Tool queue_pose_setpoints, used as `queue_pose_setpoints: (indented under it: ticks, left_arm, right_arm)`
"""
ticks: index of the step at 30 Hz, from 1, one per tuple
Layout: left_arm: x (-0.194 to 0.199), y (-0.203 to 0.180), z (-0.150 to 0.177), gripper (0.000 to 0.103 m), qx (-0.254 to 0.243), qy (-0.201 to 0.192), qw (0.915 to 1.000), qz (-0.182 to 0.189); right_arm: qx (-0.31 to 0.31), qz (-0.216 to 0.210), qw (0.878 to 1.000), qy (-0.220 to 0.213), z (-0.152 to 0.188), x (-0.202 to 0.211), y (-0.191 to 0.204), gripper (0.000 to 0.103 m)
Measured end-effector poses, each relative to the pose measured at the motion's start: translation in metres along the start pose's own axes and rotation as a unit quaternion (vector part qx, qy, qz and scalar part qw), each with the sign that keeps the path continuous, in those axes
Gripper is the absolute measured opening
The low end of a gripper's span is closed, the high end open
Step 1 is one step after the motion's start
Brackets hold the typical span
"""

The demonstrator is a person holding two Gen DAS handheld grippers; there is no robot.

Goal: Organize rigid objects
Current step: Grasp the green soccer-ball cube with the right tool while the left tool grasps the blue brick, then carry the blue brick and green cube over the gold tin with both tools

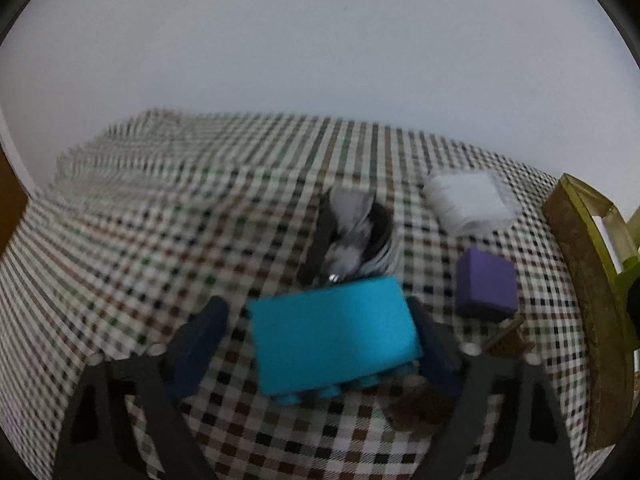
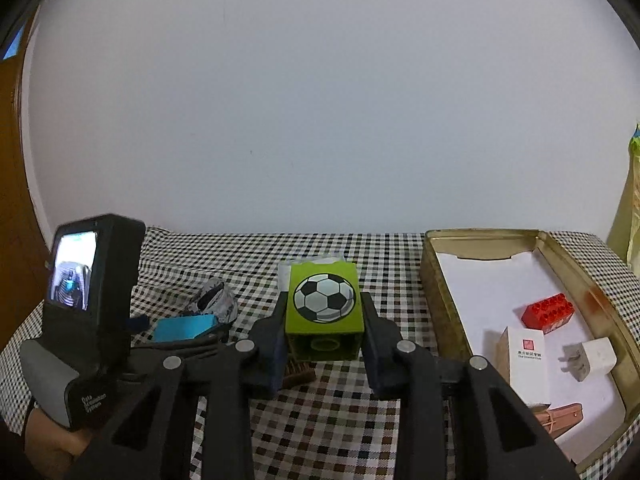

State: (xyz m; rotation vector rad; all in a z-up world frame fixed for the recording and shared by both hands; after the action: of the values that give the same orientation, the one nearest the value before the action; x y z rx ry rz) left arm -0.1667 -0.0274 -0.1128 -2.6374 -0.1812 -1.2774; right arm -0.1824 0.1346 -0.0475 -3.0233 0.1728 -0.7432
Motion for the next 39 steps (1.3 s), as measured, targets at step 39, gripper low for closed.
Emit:
queue_pose_setpoints:
  ticks: [39]
  left_arm:
    - [0.078, -0.023, -0.001, 0.070, -0.024, -0.196, 0.9789, 0.053]
  right_arm:
    - [-0.022, -0.003, 0.997, -0.076, -0.010, 0.030, -0.033, 0.034]
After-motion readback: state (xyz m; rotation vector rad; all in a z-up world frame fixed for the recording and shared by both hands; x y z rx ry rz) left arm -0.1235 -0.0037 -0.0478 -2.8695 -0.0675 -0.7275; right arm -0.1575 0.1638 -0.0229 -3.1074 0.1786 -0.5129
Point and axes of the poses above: each gripper's, at about its wrist camera, not at the fingertips, and x roughly against the way its jaws point, y to its left, z to its underside, the point moved 8 cm from there along -x, roughly the way its jaws point, and after that the axes turned 8 degrees about x, right-handed, at the moved point
